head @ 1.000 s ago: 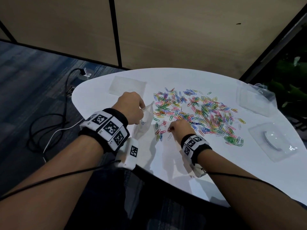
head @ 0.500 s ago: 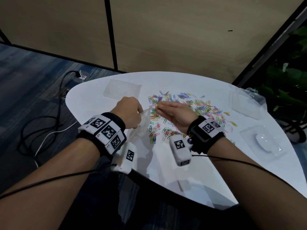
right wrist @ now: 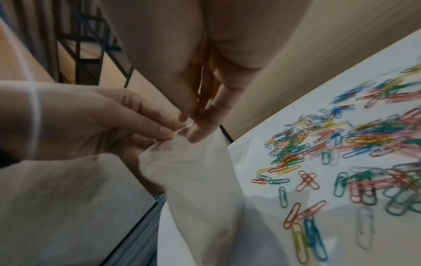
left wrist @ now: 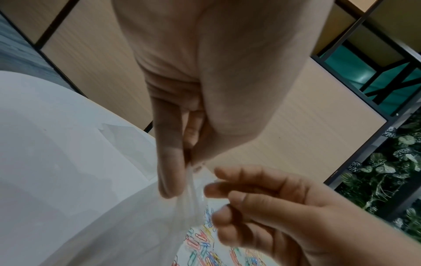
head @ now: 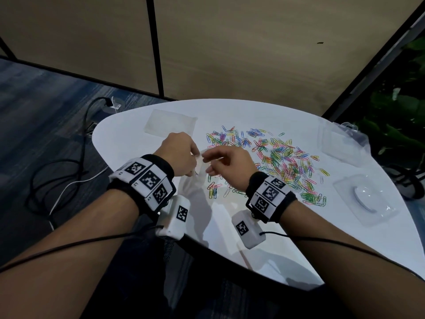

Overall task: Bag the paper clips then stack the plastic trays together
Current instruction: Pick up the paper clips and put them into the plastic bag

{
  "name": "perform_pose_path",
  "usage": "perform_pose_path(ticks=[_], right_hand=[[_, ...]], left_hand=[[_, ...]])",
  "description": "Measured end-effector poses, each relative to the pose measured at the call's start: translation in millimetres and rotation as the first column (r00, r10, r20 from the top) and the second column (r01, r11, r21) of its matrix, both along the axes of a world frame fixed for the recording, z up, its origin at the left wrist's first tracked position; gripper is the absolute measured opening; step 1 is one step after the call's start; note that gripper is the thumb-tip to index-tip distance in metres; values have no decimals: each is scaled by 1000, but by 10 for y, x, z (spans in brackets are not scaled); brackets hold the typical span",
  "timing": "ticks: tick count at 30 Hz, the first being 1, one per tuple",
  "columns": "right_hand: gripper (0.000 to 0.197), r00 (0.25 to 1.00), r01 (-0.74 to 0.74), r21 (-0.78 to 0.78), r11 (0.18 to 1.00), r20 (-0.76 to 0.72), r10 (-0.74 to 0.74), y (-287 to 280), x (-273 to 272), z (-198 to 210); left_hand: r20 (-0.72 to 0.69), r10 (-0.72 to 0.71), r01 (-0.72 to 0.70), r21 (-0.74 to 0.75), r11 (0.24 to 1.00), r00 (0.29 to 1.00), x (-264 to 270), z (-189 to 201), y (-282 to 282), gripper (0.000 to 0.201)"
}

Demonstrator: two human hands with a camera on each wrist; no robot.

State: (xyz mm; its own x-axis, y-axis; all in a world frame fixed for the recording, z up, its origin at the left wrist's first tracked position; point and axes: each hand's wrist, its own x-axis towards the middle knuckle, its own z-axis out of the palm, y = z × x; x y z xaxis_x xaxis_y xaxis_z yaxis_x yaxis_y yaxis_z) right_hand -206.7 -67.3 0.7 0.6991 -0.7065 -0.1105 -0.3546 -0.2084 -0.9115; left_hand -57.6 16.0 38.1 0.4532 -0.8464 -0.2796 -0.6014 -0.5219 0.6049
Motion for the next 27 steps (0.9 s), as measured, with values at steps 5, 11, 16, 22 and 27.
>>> perform_pose_path(ticks=[5, 11, 16, 22, 27], right_hand=[[35, 825, -437, -375, 818, -528, 199, 36, -177, -306], [63, 531, -801, -418, 429, -828, 182, 206, -488, -1043], [80, 526, -672, -458, 583, -848, -60, -227, -800, -1151], [58, 607, -536, -479, 695, -791, -77, -458, -827, -1176], [14, 721, -250, -501, 829, -668, -186, -555, -786, -935]], left_hand=[[48, 16, -16, -11, 1000, 999, 39, 73, 27, 31], [46, 26, -26, -12, 1000, 999, 62, 66, 30, 30], [39, 22, -21, -3, 1000, 999, 47, 83, 23, 29], [44, 2, -3, 20, 1000, 999, 4, 71, 3, 30], [56, -14, 13, 29, 1000, 998, -24, 57, 5, 31]])
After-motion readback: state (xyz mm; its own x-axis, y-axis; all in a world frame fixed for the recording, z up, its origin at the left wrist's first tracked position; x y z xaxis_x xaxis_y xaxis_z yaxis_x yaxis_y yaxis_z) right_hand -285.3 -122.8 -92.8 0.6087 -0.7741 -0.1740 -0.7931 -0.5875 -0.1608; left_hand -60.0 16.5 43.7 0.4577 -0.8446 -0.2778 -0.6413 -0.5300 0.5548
